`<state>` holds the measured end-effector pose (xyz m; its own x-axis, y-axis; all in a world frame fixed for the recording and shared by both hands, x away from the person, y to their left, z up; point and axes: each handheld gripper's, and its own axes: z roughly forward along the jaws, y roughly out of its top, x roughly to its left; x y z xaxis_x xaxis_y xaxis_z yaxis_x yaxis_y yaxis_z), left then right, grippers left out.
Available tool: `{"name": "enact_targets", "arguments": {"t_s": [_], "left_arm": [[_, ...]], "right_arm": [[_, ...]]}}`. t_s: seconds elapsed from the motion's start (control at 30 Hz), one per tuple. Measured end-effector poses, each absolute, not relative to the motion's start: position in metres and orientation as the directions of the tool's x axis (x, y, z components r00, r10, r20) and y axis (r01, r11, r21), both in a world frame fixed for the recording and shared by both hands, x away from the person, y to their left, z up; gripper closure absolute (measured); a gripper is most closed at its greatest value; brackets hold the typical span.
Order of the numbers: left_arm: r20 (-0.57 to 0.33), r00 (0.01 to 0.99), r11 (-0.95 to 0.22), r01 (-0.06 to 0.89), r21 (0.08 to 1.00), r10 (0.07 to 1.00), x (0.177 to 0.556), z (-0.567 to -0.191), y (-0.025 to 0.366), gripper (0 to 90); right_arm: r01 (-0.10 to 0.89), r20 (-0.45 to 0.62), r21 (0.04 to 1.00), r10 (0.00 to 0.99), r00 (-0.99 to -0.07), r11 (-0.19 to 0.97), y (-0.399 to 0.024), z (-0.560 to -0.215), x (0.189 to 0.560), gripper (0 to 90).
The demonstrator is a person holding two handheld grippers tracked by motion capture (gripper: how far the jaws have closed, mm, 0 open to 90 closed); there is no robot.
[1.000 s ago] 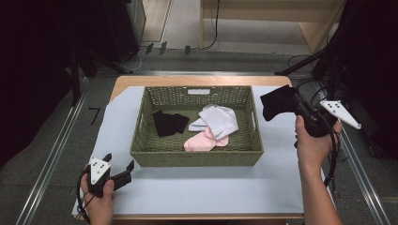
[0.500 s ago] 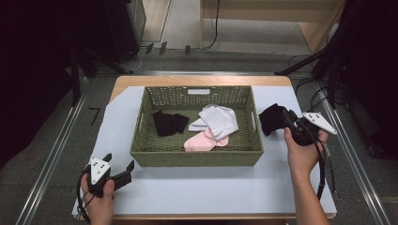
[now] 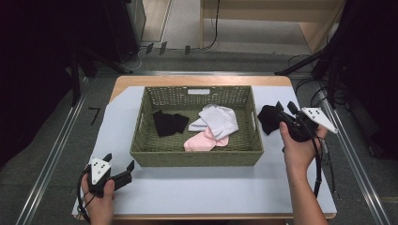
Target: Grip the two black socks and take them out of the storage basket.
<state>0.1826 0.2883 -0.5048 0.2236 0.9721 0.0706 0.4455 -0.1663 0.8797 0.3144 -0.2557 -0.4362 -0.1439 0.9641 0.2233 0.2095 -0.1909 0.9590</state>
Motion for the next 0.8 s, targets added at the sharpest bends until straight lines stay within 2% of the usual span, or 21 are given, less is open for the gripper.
{"name": "enact_targets", "arguments": {"t_s": [0.57,0.67,0.8], "left_arm": [[0.071,0.225,-0.167,0.445,0.880,0.972,0.183,-0.505,0.288,17.1],[0.070,0.224,-0.166,0.446,0.879,0.972,0.183,-0.505,0.288,17.1],[0.069,0.224,-0.166,0.447,0.879,0.972,0.183,-0.505,0.288,17.0]], "right_arm": [[0.228,0.198,0.964,0.941,-0.274,-0.137,-0.192,-0.421,0.329,47.4],[0.245,0.110,0.969,0.954,-0.277,-0.040,-0.184,-0.421,0.332,47.8],[0.247,0.100,0.968,0.959,-0.265,-0.033,-0.183,-0.422,0.334,47.9]]}}
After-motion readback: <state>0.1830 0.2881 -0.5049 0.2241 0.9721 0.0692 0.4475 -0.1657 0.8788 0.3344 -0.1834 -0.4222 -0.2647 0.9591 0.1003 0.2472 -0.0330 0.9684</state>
